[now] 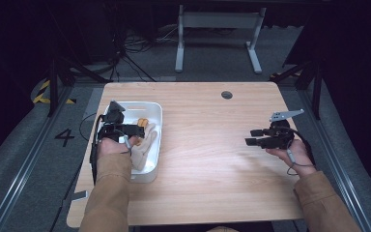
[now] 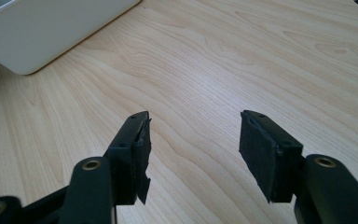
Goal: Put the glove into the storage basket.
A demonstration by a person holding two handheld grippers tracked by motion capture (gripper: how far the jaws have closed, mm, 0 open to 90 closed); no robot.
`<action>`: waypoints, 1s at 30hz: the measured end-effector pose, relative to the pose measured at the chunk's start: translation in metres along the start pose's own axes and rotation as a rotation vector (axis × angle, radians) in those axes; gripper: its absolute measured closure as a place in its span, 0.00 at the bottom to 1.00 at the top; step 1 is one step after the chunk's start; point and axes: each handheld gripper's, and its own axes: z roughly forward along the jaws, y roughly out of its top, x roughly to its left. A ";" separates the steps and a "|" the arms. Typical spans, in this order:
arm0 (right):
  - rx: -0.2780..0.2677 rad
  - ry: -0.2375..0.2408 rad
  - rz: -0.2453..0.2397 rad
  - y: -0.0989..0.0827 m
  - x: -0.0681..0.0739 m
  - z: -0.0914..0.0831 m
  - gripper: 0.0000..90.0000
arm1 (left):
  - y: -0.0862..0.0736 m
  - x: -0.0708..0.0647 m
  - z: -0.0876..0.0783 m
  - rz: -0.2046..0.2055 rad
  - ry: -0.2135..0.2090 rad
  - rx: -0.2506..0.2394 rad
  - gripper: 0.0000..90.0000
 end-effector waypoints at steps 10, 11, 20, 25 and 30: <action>0.003 -0.009 -0.005 -0.002 0.002 -0.001 0.48 | -0.003 -0.020 -0.020 0.080 -0.089 -0.130 0.00; 0.003 -0.010 -0.004 -0.003 0.001 -0.002 0.48 | -0.004 -0.023 -0.021 0.099 -0.103 -0.139 0.00; 0.003 -0.028 0.004 -0.009 0.002 -0.008 0.48 | -0.006 -0.066 -0.023 0.240 -0.185 -0.181 0.00; -0.002 -0.043 0.005 -0.012 0.002 -0.012 0.48 | -0.008 -0.089 -0.019 0.337 -0.232 -0.197 0.00; -0.008 -0.058 0.010 -0.013 0.000 -0.015 0.48 | -0.011 -0.112 -0.009 0.437 -0.295 -0.185 0.00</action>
